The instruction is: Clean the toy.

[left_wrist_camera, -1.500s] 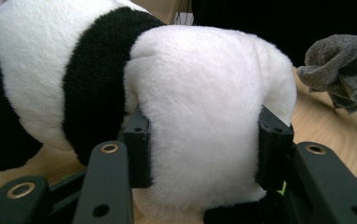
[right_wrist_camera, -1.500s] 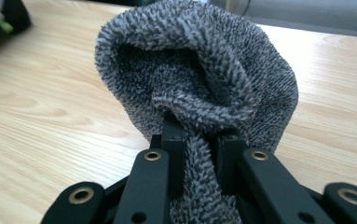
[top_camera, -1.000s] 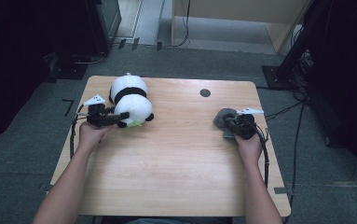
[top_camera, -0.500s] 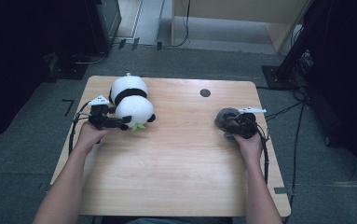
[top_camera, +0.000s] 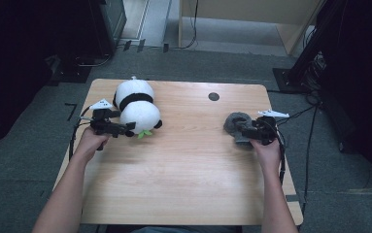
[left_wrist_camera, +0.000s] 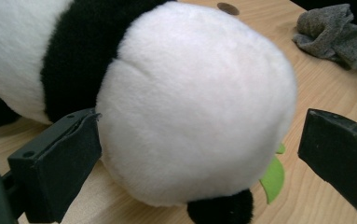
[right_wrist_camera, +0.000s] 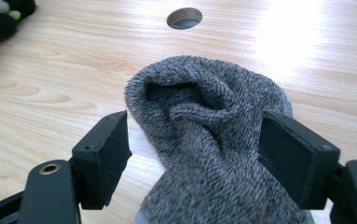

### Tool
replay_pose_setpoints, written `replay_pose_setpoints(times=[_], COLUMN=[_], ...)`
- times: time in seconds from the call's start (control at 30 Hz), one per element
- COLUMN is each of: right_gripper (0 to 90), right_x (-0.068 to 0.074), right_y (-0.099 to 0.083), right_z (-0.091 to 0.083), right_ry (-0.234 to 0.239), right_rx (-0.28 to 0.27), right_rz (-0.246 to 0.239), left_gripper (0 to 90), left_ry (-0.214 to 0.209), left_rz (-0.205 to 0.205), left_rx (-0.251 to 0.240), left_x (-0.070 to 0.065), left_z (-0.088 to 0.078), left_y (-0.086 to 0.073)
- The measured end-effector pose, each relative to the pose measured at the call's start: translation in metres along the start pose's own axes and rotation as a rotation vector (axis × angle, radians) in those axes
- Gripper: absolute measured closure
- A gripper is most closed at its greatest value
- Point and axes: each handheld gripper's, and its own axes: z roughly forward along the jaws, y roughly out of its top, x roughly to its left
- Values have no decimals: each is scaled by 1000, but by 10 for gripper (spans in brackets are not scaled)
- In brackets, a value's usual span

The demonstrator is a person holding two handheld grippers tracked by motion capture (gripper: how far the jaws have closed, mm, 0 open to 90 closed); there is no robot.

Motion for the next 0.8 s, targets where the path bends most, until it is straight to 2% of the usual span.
replay_pose_setpoints(times=[0.07, 0.13, 0.23, 0.43, 0.57, 0.63, 0.7, 0.8], right_gripper=[251, 251, 251, 252, 252, 252, 252, 252], right_x=[3, 6, 15, 35, 45, 49, 52, 57], right_y=[-1, -1, -2, -5, -9, -11, -14, -19], right_z=[-4, -7, -10, -14, -19, -21, -23, -24], right_ry=[3, 14, 32, 56, 68, 74, 85, 105], right_rx=[-2, -5, -10, -14, -18, -17, -22, -22], right_rz=[-7, -7, -16, -51, -73, -81, -84, -84], left_gripper=[0, 0, 0, 0, 0, 59, 68, 68], left_ry=[-4, -1, -17, -9, -29, -15, -17, -38], left_rz=[-8, 8, 7, 72, 77, 84, 113, 132], left_rx=[11, 8, 13, 0, -15, -27, -14, -6], left_x=[-2, -7, -16, -36, -48, -56, -65, -77], left_z=[-3, -7, -13, -21, -24, -24, -23, -20], left_y=[1, 2, 5, 4, 2, 0, -1, -3])
